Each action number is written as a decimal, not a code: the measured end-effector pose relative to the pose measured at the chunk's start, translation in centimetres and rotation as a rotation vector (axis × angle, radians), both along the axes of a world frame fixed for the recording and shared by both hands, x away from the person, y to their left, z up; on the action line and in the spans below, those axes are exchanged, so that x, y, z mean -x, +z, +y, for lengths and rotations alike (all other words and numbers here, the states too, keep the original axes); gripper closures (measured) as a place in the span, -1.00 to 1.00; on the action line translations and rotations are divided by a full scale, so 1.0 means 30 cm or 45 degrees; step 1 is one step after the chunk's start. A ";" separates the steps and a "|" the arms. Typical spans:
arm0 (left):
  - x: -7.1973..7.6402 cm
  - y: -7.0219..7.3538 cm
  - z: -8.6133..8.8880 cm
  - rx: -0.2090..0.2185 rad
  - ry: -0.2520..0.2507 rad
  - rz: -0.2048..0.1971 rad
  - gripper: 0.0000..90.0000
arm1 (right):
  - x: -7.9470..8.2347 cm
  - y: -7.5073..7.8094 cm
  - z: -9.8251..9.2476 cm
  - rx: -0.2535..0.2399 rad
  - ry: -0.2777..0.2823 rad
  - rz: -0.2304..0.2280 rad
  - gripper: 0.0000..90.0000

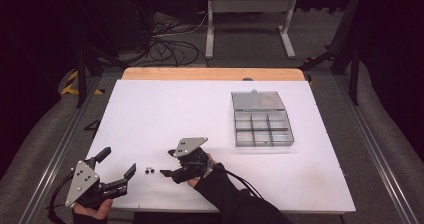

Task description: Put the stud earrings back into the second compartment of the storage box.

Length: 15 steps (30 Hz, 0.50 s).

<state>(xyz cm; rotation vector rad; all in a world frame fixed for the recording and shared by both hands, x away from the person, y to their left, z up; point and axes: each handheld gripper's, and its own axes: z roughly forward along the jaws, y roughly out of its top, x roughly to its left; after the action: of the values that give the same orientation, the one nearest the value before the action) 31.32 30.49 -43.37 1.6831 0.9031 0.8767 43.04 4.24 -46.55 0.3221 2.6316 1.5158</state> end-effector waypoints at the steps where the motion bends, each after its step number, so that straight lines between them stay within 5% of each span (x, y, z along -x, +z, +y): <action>1: 0.000 0.000 0.000 0.001 0.000 -0.001 -0.73 | 0.000 -0.007 0.012 -0.001 0.001 -0.007 -0.15; 15: 0.000 0.001 0.004 0.005 0.009 0.001 -0.73 | -0.008 -0.063 0.115 0.078 0.024 0.034 0.09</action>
<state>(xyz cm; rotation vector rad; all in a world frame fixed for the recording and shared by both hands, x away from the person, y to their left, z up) 31.34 30.61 -43.34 1.6783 0.9115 0.8787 43.29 7.69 -48.45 0.3152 2.7026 1.4430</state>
